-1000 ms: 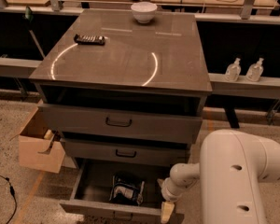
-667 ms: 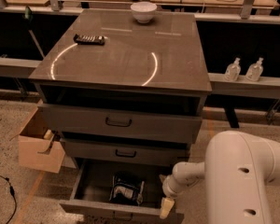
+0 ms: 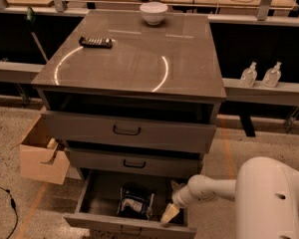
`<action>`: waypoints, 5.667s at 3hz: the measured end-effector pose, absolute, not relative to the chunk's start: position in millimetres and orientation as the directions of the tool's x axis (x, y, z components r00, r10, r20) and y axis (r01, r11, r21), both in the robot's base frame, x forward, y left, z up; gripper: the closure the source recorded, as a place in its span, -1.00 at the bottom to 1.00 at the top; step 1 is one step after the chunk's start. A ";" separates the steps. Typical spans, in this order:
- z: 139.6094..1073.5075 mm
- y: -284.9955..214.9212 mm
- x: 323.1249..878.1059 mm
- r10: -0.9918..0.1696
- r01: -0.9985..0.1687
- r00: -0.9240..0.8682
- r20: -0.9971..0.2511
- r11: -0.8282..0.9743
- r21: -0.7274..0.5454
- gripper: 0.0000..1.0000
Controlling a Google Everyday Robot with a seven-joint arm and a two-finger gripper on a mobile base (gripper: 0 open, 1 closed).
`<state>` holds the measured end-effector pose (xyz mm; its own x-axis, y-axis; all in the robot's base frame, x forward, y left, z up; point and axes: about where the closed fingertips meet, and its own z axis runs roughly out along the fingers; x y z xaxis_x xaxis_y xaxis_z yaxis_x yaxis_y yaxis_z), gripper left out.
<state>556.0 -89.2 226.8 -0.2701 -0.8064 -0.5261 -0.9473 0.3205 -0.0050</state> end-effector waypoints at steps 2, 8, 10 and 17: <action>207.5 -69.5 563.9 -0.671 -0.891 -0.399 -0.625 0.445 0.091 -1.00; 164.9 26.5 590.0 -0.586 -0.893 -0.381 -0.716 0.433 0.121 -1.00; 153.0 39.8 591.8 -0.605 -0.901 -0.353 -0.713 0.426 0.084 -1.00; 155.0 39.8 592.0 -0.606 -0.901 -0.353 -0.713 0.426 0.084 -1.00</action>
Offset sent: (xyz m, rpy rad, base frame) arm 0.0118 0.0274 -0.0318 0.2408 0.0718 -0.2349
